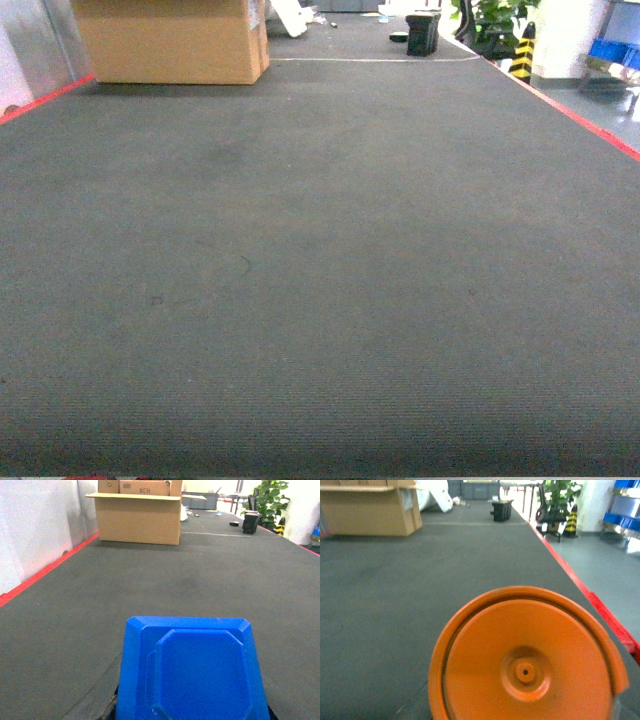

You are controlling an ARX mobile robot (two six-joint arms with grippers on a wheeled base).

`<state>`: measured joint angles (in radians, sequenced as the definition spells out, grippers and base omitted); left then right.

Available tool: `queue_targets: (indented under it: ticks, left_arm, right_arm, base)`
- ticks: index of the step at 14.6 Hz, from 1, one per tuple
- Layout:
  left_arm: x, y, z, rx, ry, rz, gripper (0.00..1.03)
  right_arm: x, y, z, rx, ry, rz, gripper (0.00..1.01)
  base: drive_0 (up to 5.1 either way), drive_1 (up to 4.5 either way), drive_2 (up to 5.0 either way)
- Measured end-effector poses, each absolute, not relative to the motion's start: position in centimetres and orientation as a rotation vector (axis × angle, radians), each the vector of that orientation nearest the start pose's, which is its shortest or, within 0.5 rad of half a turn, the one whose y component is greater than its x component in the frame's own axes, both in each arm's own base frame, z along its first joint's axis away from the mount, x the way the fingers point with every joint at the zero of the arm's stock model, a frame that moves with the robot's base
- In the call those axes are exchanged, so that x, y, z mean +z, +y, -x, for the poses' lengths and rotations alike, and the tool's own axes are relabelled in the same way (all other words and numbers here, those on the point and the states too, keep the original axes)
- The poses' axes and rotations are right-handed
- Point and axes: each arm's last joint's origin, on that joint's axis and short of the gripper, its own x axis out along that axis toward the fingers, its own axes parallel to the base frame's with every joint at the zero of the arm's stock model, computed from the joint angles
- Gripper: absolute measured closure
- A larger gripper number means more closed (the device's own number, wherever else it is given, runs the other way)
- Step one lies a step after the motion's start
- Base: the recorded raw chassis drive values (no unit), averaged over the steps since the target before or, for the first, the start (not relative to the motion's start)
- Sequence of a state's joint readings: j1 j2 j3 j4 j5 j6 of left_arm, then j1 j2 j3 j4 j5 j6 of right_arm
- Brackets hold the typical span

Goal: Sort blue parts and orange caps into right shelf containers

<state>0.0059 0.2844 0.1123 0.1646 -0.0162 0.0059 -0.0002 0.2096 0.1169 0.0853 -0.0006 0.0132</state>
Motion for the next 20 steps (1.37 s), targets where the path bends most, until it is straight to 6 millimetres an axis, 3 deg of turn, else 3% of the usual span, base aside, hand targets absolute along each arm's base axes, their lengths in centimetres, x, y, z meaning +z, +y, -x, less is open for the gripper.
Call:
queue_targets:
  ticks: [2, 11, 20]
  left_arm:
    - [18.7, 0.0, -11.2, -0.004, 0.007, -0.004, 0.61]
    - [16.4, 0.0, -9.8, 0.002, 0.023, -0.004, 0.61]
    - [16.6, 0.0, -9.8, 0.000, 0.006, -0.003, 0.61]
  right_arm:
    - [18.5, 0.0, -9.8, 0.000, 0.014, -0.010, 0.56]
    - [16.6, 0.0, -9.7, 0.000, 0.007, -0.007, 0.56]
    - [16.7, 0.0, -9.7, 0.000, -0.002, -0.006, 0.56]
  base:
    - [0.0, 0.00, 0.0]
    - [0.0, 0.00, 0.0]
    - [0.0, 0.00, 0.0]
